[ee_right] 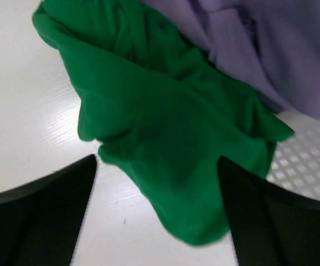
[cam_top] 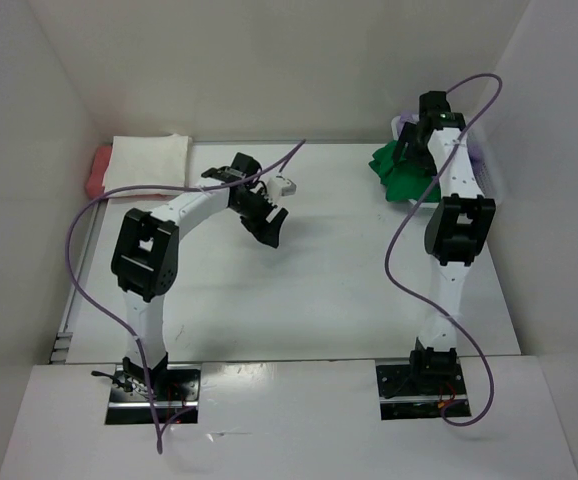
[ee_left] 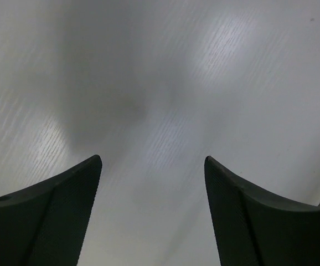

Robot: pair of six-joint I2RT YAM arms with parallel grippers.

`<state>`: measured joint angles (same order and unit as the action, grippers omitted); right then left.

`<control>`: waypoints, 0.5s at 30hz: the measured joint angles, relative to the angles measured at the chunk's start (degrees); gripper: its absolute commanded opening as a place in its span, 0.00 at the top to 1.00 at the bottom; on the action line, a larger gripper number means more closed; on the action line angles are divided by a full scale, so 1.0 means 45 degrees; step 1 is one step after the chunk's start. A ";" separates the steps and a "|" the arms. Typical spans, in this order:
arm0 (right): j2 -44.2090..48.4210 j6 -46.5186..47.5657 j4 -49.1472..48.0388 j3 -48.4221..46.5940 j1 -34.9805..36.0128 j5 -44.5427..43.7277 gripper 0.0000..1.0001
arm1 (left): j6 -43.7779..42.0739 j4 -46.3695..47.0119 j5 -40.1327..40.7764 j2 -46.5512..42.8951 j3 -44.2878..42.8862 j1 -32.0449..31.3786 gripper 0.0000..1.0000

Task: Fold and stack the t-shirts
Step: Grab crumpled tshirt from bin with the right arm

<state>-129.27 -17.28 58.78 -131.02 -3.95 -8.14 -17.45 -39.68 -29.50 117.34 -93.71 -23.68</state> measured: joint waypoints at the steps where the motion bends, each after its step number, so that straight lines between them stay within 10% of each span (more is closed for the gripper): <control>1: -0.0355 0.0029 0.0058 -0.0199 0.0010 0.0155 0.24 | 0.0034 0.0175 0.0170 -0.0248 0.0282 0.0019 0.16; 9: -0.1025 -0.0015 0.0340 -0.1035 -0.0257 0.1336 0.99 | -0.0097 0.0690 0.1326 -0.1613 0.1307 -0.0486 0.13; 15: -0.1025 -0.0087 0.0340 -0.1107 -0.0452 0.1885 0.99 | -0.0379 0.0869 0.1826 -0.1933 0.1821 -0.0835 0.12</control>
<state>-133.88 -17.67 60.31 -136.00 -5.98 0.34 -19.16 -35.77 -21.28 108.64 -85.52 -27.44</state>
